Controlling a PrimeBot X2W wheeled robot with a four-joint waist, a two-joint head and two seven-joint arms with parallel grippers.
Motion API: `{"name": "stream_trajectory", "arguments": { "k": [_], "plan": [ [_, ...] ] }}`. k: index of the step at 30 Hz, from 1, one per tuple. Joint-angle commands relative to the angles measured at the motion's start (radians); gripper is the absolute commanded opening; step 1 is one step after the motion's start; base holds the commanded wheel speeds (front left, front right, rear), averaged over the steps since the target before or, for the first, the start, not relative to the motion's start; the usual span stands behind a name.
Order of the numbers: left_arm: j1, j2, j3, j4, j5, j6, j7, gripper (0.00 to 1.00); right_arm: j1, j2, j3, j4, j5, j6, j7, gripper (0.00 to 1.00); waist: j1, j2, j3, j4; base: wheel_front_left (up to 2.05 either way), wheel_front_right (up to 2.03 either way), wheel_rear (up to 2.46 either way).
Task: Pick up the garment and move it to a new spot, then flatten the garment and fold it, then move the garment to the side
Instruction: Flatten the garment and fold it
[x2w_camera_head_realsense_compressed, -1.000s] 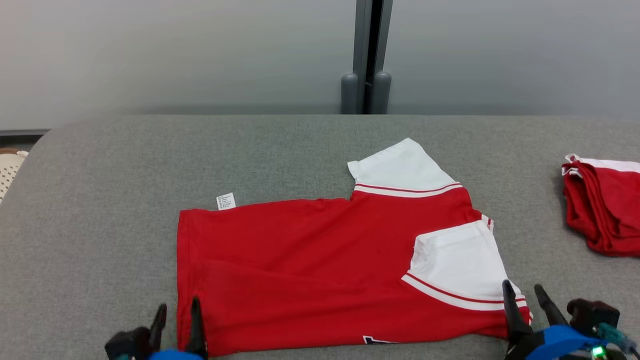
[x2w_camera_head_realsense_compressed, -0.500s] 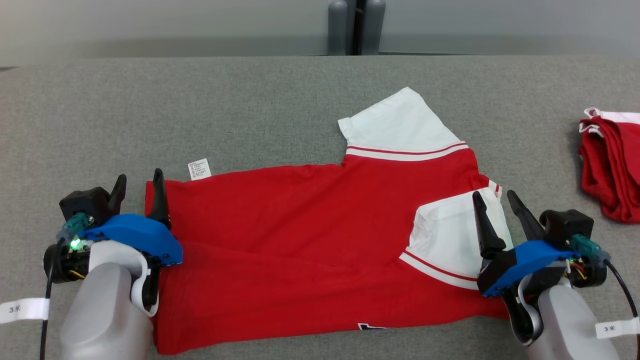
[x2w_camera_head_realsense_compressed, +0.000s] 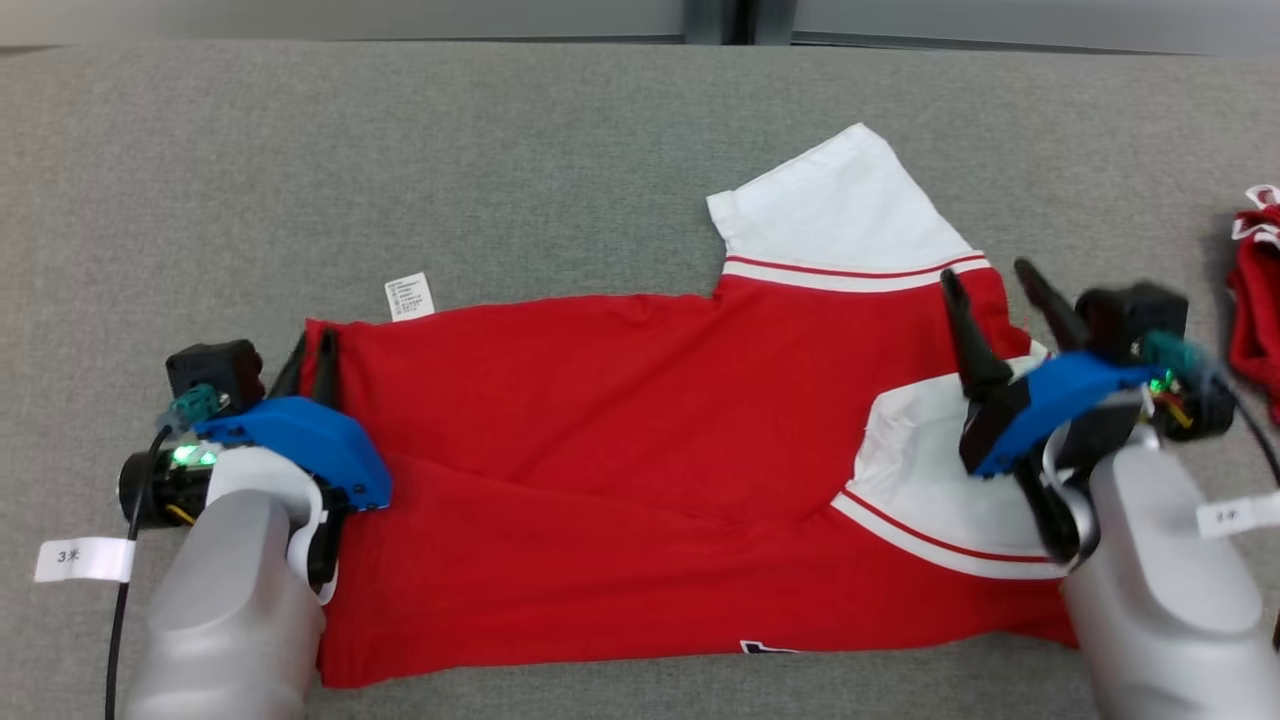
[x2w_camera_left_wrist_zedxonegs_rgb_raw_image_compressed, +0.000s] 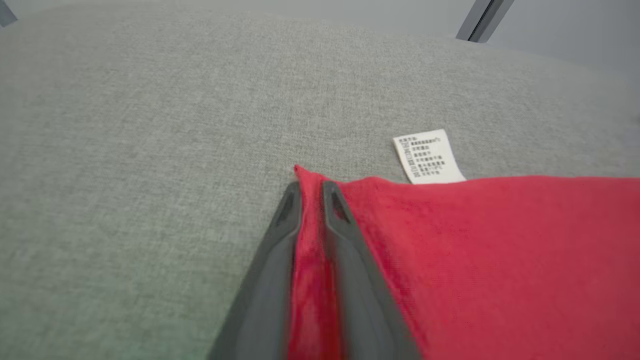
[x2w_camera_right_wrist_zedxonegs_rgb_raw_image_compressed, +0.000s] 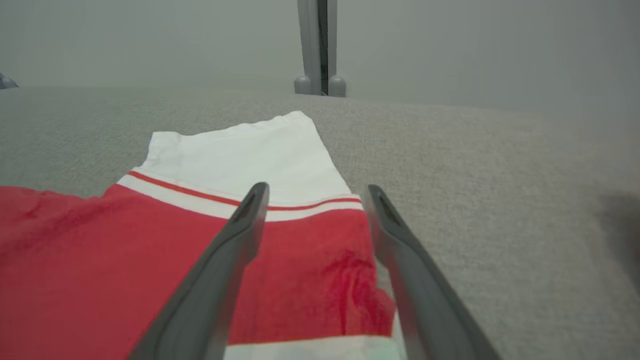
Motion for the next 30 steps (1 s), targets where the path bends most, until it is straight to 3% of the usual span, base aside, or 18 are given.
{"name": "stream_trajectory", "arguments": {
  "k": [1,13,20,27,28,29,30],
  "plan": [
    [-0.017,-0.002,-0.009,0.009,0.000,-0.005,-0.015,0.00,-0.044,-0.013,-0.002,0.009,-0.013,0.000,0.023,1.00,-0.0002,0.0000,0.011,0.015,0.00,0.00,0.00],
    [-0.085,-0.045,-0.077,-0.099,0.002,-0.015,-0.085,0.00,-0.364,-0.080,-0.061,0.209,-0.132,0.000,0.258,1.00,-0.0002,0.0000,0.085,0.146,0.00,0.00,0.00],
    [-0.057,-0.074,-0.132,-0.204,-0.025,-0.013,-0.085,0.00,-0.466,-0.112,-0.171,0.315,-0.231,0.000,0.320,1.00,-0.0002,0.0000,0.123,0.218,0.00,0.00,0.00],
    [-0.039,-0.083,-0.179,-0.244,-0.064,-0.013,-0.085,0.00,-0.495,-0.091,-0.293,0.378,-0.311,0.000,0.383,1.00,-0.0002,0.0000,0.148,0.250,0.00,0.00,0.00],
    [-0.036,-0.084,-0.186,-0.247,-0.070,-0.013,-0.086,0.00,-0.494,-0.086,-0.318,0.388,-0.317,0.000,0.396,0.93,-0.0002,0.0000,0.150,0.253,0.00,0.00,0.00],
    [-0.036,-0.085,-0.191,-0.250,-0.075,-0.013,-0.086,0.00,-0.488,-0.080,-0.338,0.394,-0.327,0.000,0.398,0.76,-0.0002,0.0000,0.152,0.255,0.00,0.00,0.00],
    [-0.037,-0.085,-0.196,-0.254,-0.079,-0.013,-0.086,0.00,-0.484,-0.075,-0.349,0.399,-0.337,0.000,0.402,0.31,-0.0002,0.0000,0.154,0.256,0.00,0.00,0.00]
  ]
}}
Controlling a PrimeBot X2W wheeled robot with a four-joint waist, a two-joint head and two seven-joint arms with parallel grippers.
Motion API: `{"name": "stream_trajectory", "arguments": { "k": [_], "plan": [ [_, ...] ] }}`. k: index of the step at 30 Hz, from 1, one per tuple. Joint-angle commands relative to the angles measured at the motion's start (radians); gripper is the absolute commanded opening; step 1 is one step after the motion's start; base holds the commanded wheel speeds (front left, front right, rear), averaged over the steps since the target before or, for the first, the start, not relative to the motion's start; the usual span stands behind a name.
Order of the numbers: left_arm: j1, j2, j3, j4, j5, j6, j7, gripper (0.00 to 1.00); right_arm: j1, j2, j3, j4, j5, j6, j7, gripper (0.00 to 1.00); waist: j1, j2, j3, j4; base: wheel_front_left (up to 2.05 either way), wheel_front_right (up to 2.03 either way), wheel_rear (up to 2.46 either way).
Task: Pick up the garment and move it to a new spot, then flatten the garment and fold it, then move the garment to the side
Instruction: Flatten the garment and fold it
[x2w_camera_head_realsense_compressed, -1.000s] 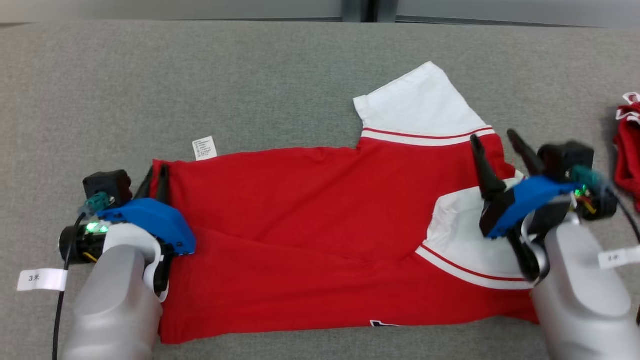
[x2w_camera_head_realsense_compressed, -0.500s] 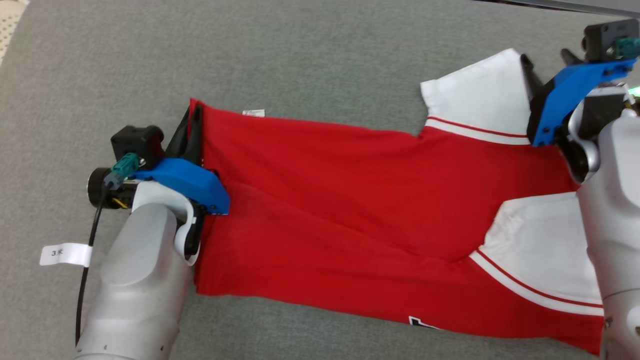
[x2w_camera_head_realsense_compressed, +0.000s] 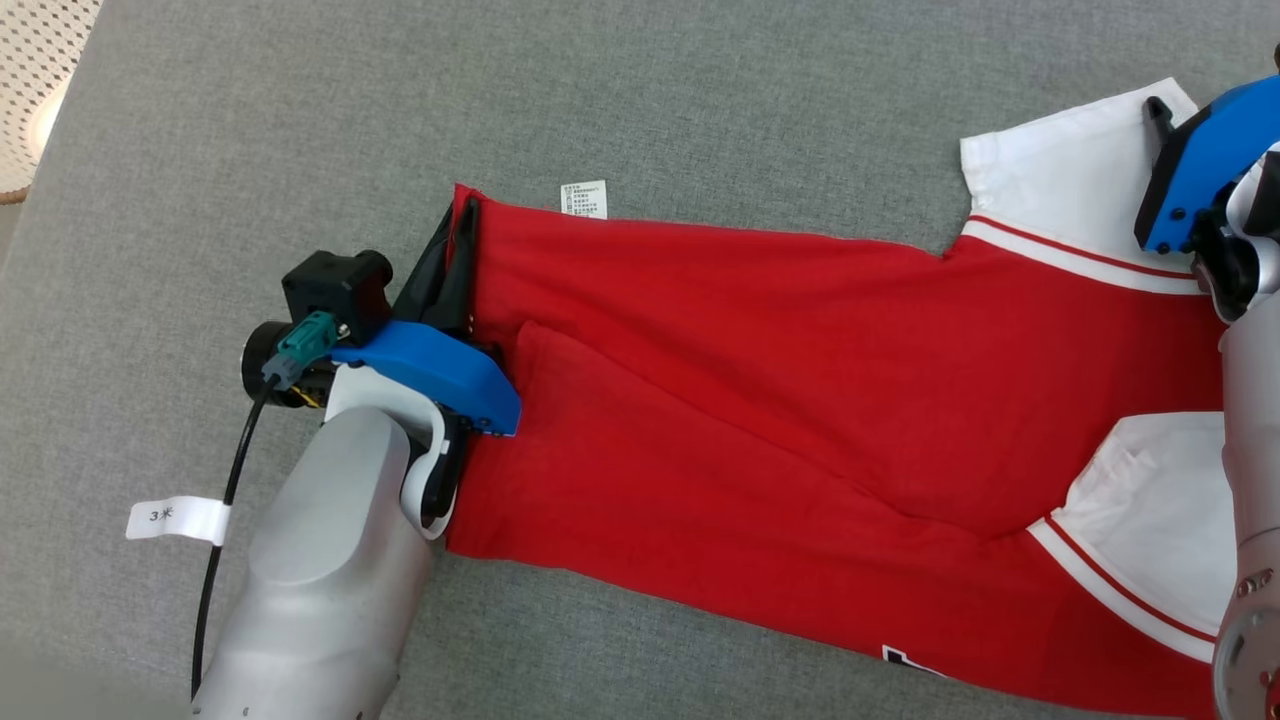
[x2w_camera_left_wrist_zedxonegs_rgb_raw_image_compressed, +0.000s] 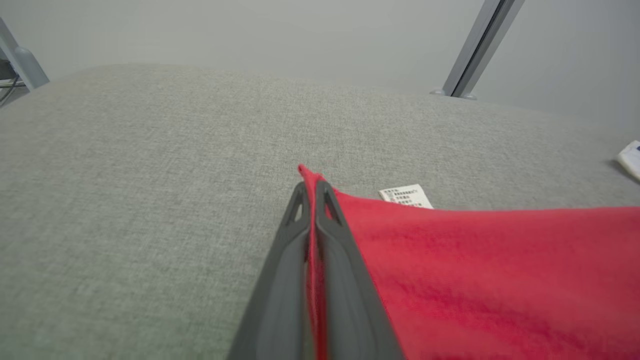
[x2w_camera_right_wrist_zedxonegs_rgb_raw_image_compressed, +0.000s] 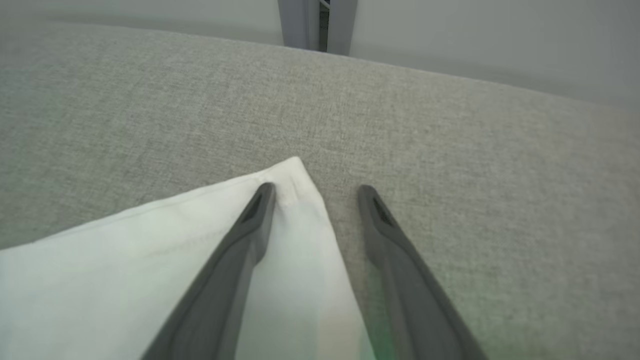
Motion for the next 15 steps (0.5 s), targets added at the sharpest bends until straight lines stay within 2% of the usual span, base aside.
{"name": "stream_trajectory", "arguments": {
  "k": [1,4,7,10,15],
  "plan": [
    [-0.001,0.000,-0.003,-0.006,-0.003,-0.001,-0.004,0.00,0.019,0.010,-0.006,0.026,-0.009,0.000,0.012,0.00,0.0000,0.0000,0.002,0.001,0.00,0.00,0.00],
    [-0.001,0.003,-0.004,-0.018,-0.010,-0.001,-0.004,0.00,0.005,0.020,-0.031,0.005,-0.027,0.000,-0.046,0.00,0.0000,0.0000,0.006,-0.003,0.00,0.00,0.00],
    [-0.003,0.013,0.022,-0.054,-0.005,-0.001,-0.004,0.00,-0.021,0.012,-0.054,-0.056,-0.062,0.000,-0.182,0.00,0.0000,0.0000,0.004,-0.012,0.00,0.00,0.00],
    [0.007,0.020,0.062,-0.113,0.008,-0.001,-0.004,0.00,-0.035,0.038,-0.093,-0.091,-0.089,0.000,-0.310,0.00,0.0000,0.0000,-0.005,-0.030,0.00,0.00,0.00],
    [0.035,0.026,0.114,-0.168,0.034,-0.001,-0.004,0.00,-0.041,0.070,-0.119,-0.090,-0.113,0.000,-0.465,0.00,0.0000,0.0000,-0.032,-0.070,0.00,0.00,0.00]
  ]
}}
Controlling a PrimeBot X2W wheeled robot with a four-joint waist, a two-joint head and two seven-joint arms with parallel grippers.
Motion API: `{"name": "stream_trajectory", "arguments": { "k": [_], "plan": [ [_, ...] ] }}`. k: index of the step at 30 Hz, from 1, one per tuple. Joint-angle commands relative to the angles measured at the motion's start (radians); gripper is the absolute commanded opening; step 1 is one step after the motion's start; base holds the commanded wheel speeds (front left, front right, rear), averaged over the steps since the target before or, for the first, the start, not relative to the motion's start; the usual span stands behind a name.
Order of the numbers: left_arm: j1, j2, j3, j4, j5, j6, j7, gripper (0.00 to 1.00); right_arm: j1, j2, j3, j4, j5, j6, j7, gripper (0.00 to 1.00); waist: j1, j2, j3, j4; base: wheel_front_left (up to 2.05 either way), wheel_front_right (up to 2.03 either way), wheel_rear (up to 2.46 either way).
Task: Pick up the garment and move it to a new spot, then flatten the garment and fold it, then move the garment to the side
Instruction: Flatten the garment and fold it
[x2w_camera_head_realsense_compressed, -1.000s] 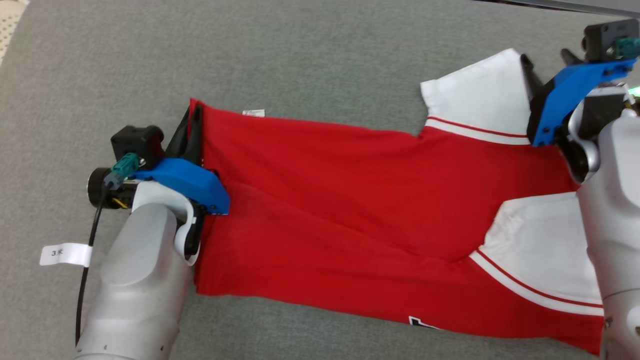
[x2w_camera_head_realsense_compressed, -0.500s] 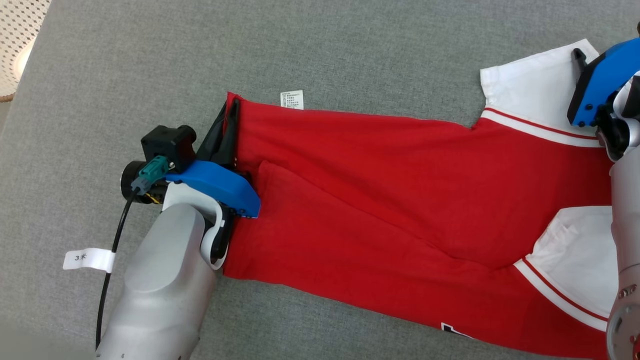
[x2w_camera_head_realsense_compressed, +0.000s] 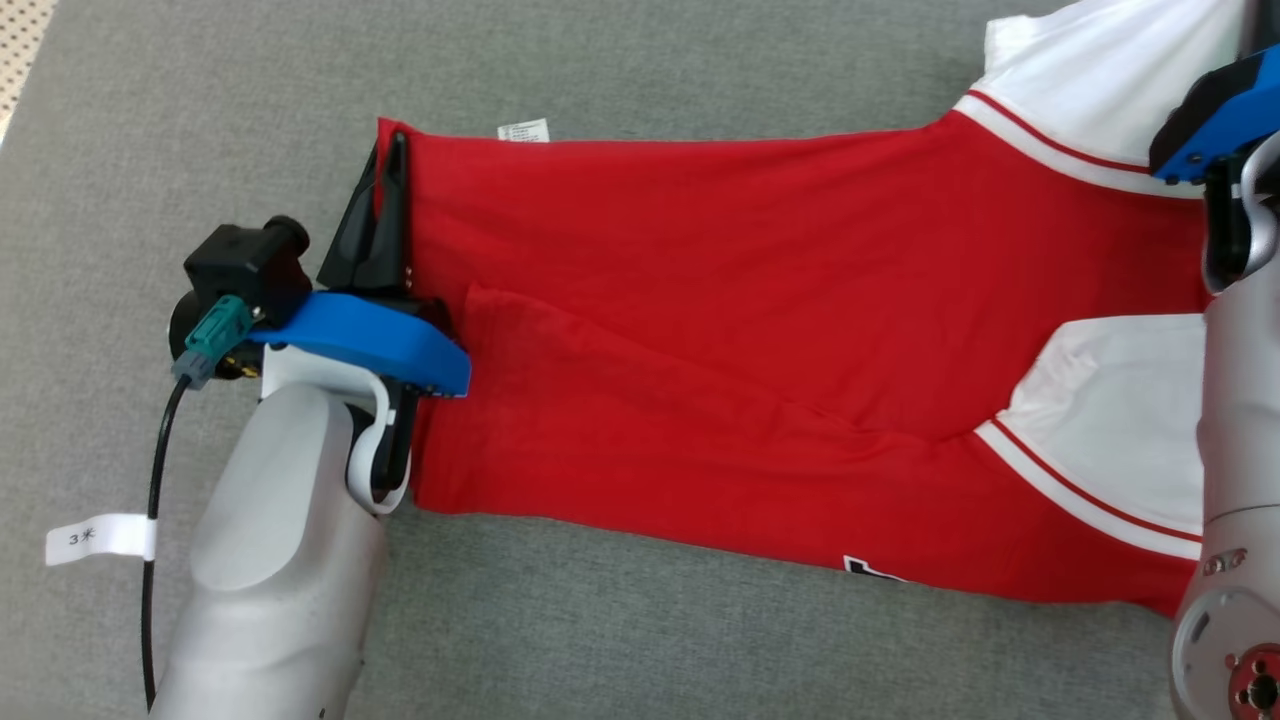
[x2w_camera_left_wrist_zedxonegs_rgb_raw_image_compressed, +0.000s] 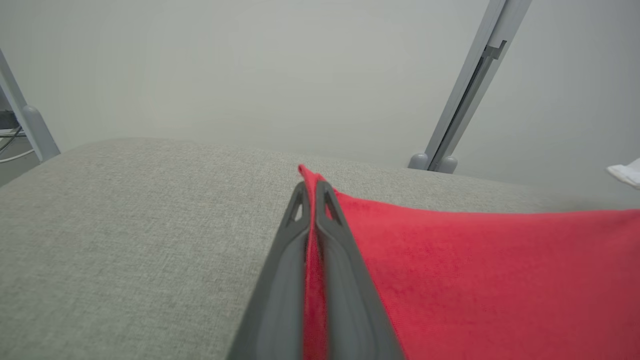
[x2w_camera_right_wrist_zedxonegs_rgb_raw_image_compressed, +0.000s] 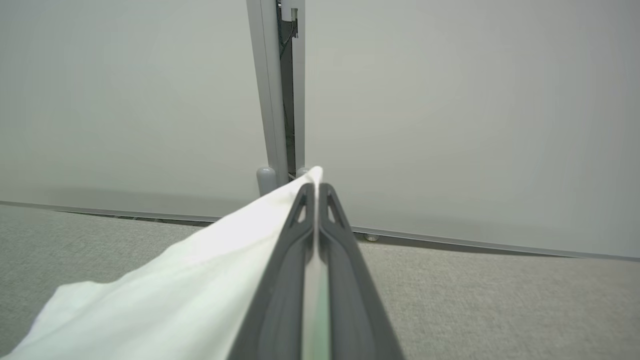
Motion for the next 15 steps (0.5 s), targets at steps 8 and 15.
{"name": "stream_trajectory", "arguments": {
  "k": [8,15],
  "plan": [
    [0.089,0.029,0.064,0.020,0.030,-0.001,-0.004,0.00,0.103,0.037,0.064,0.058,0.134,0.000,-0.115,0.00,0.0000,0.0000,-0.090,-0.095,0.00,0.00,0.00],
    [0.214,0.051,0.127,0.024,0.051,-0.001,-0.004,0.00,0.409,0.049,0.190,-0.099,0.357,0.000,-0.121,0.00,0.0000,0.0000,-0.183,-0.160,0.00,0.00,0.00]
  ]
}}
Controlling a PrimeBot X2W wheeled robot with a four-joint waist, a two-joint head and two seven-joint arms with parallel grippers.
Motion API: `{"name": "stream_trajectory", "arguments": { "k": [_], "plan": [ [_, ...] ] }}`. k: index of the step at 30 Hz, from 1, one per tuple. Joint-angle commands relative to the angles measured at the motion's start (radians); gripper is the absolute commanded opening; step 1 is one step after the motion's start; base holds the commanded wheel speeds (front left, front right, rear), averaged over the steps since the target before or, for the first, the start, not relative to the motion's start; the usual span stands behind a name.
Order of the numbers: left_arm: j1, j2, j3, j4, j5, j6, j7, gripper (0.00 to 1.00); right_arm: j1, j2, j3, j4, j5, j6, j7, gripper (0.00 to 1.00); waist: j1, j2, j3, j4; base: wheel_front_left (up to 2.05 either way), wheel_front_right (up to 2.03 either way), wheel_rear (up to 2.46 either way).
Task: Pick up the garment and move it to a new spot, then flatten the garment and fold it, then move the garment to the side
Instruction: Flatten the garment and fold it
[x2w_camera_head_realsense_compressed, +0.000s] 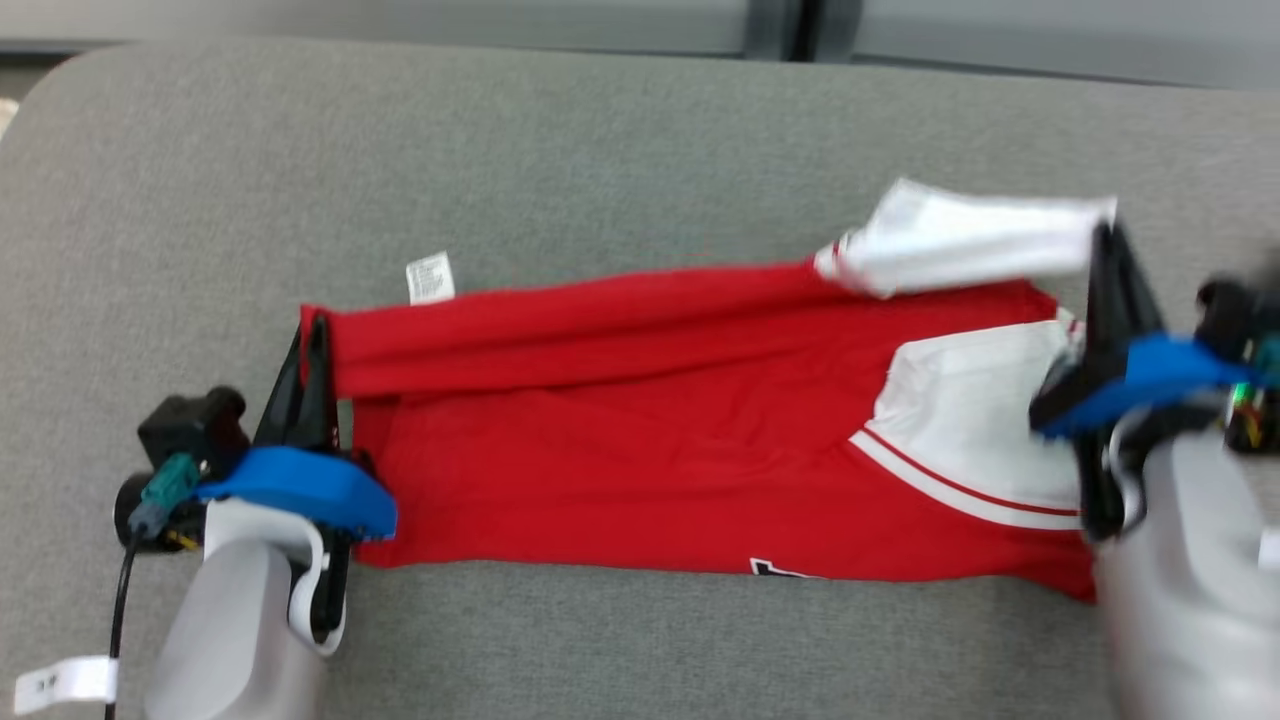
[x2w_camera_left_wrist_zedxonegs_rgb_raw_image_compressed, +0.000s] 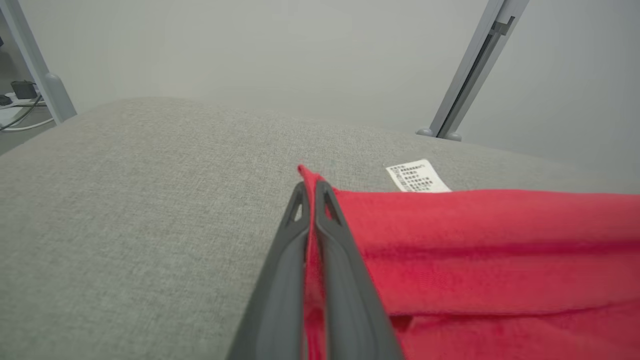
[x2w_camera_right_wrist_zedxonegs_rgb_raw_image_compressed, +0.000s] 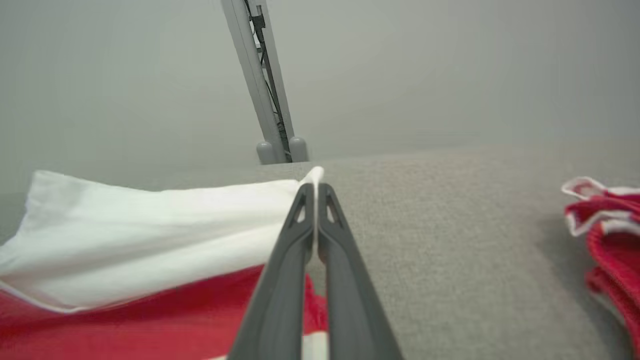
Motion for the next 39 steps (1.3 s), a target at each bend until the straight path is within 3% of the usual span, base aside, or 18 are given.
{"name": "stream_trajectory", "arguments": {
  "k": [1,7,12,13,15,16,17,18,19,29,39],
  "plan": [
    [0.022,0.007,0.014,-0.006,0.006,-0.001,-0.004,0.00,0.060,0.003,0.015,-0.022,0.027,0.000,-0.004,0.00,0.0001,0.0000,-0.042,-0.040,0.00,0.00,0.00],
    [0.136,0.000,0.044,-0.017,0.022,-0.001,-0.004,0.00,0.289,0.009,0.088,-0.113,0.156,0.000,-0.004,0.00,0.0001,0.0000,-0.094,-0.074,0.00,0.00,0.00],
    [0.211,-0.011,0.059,-0.021,0.046,-0.001,-0.004,0.00,0.368,0.014,0.126,-0.109,0.203,0.000,-0.005,0.00,0.0001,0.0000,-0.132,-0.084,0.00,0.00,0.00],
    [0.225,-0.015,0.063,-0.025,0.052,-0.001,-0.004,0.08,0.378,0.014,0.131,-0.107,0.208,0.000,-0.005,0.00,0.0001,0.0000,-0.140,-0.084,0.00,0.00,0.00],
    [0.251,-0.021,0.068,-0.034,0.064,-0.001,-0.004,0.48,0.393,0.014,0.137,-0.102,0.211,0.000,-0.004,0.00,0.0001,0.0000,-0.155,-0.083,0.00,0.00,0.00],
    [0.264,-0.023,0.074,-0.038,0.070,-0.001,-0.004,0.92,0.400,0.014,0.143,-0.097,0.213,0.000,-0.005,0.00,0.0001,0.0000,-0.162,-0.083,0.00,0.00,0.00],
    [0.277,-0.026,0.080,-0.042,0.075,-0.001,-0.004,1.00,0.406,0.015,0.145,-0.090,0.216,0.000,-0.004,0.24,0.0001,0.0000,-0.170,-0.083,0.00,0.00,0.00],
    [0.288,-0.028,0.088,-0.049,0.088,0.007,-0.004,1.00,0.408,0.015,0.149,-0.083,0.220,0.000,-0.004,0.73,0.0001,0.0000,-0.177,-0.083,0.00,0.00,0.00],
    [0.297,-0.033,0.098,-0.057,0.096,0.015,-0.004,1.00,0.410,0.015,0.155,-0.076,0.220,0.000,-0.003,1.00,0.0001,0.0000,-0.184,-0.083,0.00,0.00,0.00],
    [0.403,-0.067,0.113,-0.151,0.162,0.038,-0.004,1.00,0.460,0.013,0.170,-0.129,0.133,0.000,-0.004,1.00,0.0001,0.0000,-0.260,-0.081,0.00,0.00,0.00],
    [0.480,-0.074,0.026,-0.179,0.101,0.069,-0.004,1.00,0.532,0.018,0.178,-0.105,0.120,0.000,-0.004,1.00,0.0001,0.0000,-0.294,-0.070,0.00,0.00,0.00]
  ]
}}
